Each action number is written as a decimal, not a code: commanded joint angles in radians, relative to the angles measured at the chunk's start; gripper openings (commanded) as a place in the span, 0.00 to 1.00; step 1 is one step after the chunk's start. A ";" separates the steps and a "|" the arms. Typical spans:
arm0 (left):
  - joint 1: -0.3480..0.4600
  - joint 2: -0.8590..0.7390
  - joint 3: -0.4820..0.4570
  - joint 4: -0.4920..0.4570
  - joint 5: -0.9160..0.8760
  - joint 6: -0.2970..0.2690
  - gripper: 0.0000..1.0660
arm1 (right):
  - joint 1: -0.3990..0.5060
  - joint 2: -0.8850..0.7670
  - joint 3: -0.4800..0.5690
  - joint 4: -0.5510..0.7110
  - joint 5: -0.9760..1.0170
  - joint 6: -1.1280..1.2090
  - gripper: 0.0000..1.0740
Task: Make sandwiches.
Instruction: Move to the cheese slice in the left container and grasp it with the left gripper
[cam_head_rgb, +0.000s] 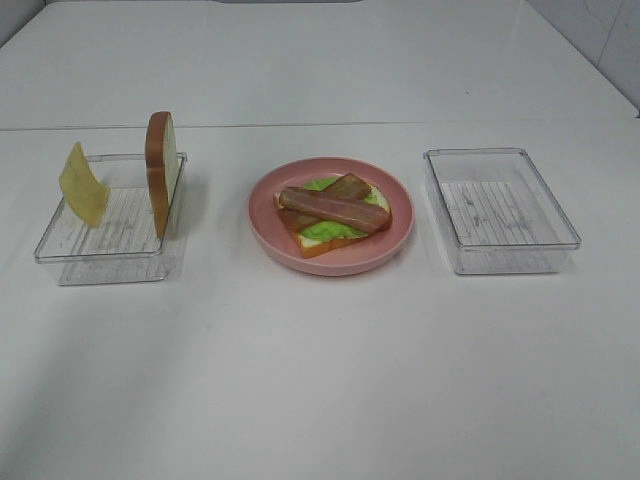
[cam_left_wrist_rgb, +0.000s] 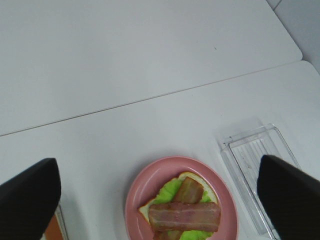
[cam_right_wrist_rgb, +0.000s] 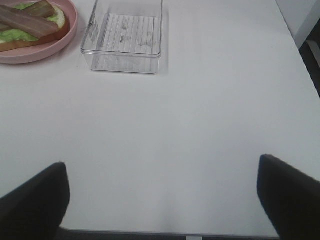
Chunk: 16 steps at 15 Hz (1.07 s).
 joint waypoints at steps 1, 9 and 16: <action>0.036 -0.057 0.047 0.017 0.104 -0.007 0.95 | -0.004 -0.031 0.003 -0.004 -0.009 -0.007 0.92; 0.260 -0.166 0.484 0.005 0.104 -0.009 0.95 | -0.004 -0.031 0.003 -0.004 -0.009 -0.007 0.92; 0.326 -0.109 0.592 0.027 0.103 -0.026 0.95 | -0.004 -0.031 0.003 -0.004 -0.009 -0.007 0.92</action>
